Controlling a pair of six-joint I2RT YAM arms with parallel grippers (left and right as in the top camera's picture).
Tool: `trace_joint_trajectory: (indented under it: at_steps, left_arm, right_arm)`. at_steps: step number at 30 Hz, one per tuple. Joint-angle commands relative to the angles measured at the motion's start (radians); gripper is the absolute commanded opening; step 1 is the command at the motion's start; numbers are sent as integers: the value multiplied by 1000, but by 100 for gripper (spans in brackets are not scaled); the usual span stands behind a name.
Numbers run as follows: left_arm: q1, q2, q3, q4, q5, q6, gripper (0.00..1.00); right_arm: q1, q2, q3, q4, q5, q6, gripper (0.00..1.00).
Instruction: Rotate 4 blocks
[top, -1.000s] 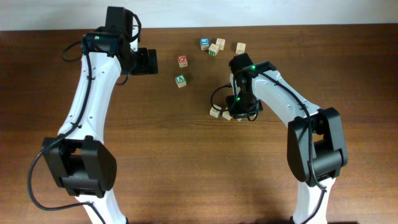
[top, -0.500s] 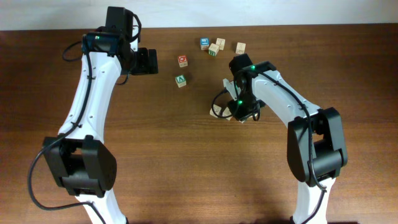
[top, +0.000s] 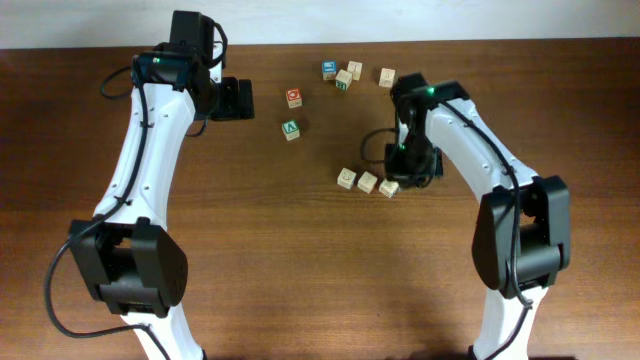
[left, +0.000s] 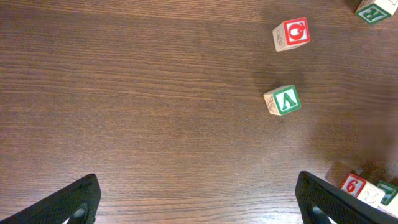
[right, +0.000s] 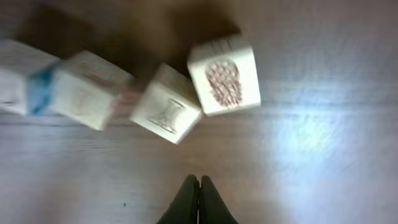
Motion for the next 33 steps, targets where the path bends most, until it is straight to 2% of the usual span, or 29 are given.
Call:
trace_joint_trajectory:
  at_steps: [1,8,14,19,24,26,30,33]
  left_arm:
    - [-4,18,21,2,11,13,98]
    - [-4,18,21,2,11,13,99]
    - [-4,18,21,2,11,13,99]
    - [-4,18,21,2,11,12,99]
    - [-5,18,21,2,31,12,98]
    - [-5,18,21,0,31,12,98]
    - [-4,18,21,-7,30,13,98]
    - [-4,18,21,-6,30,13,98]
  right_arm:
    - [10,-14,-98,66,29,163,4]
    - [43,-14,-140,248,157,153,4]
    - [60,-3,-140,281,159,150,6]
    - [60,-2,-140,327,23,98,6]
    - [64,-2,-140,370,-151,155,6]
    - [82,-2,-140,409,-159,159,6]
    - [93,-3,-137,465,-159,146,13]
    - [50,-15,-23,366,-142,97,18]
